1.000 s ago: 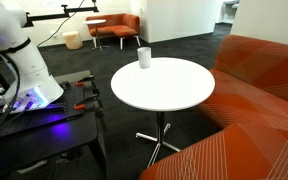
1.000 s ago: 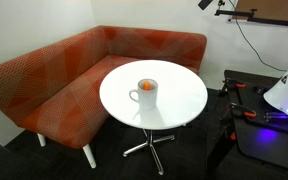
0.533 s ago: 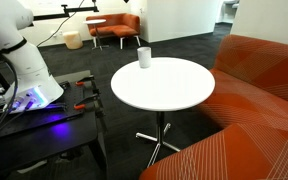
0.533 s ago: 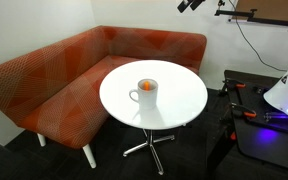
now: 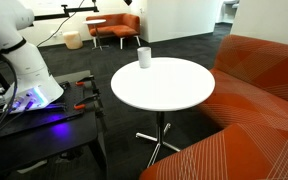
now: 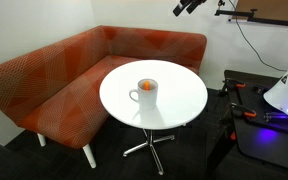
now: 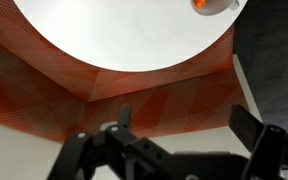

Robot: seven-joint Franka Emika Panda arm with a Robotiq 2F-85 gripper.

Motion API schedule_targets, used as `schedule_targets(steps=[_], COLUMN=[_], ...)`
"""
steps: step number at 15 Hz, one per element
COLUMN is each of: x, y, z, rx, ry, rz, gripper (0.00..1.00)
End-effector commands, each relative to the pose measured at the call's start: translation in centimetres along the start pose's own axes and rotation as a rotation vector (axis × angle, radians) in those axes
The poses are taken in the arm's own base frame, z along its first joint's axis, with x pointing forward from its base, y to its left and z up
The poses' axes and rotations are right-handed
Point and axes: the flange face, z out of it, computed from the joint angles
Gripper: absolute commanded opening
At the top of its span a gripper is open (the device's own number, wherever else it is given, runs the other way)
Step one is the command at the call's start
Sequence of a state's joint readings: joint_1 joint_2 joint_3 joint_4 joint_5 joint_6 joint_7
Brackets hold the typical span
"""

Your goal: Remove the orange object from the white mug and put it on the table

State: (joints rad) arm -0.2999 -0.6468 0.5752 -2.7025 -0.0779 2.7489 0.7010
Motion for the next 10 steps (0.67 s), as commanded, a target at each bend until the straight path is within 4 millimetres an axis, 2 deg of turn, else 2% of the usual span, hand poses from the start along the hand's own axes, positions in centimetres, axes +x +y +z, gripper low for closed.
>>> schedule_targets(steps=[1,5,10], x=[0.3,-0.1,-1.2], y=[0.5,0.1,-1.4], z=[0.0,0.4,1.0], rx=[-0.03,-0.055,-0.108], ry=[0.018,0.03,0.087], rz=[0.118,0.213,0.322], gripper=[1.0,1.0,1.0])
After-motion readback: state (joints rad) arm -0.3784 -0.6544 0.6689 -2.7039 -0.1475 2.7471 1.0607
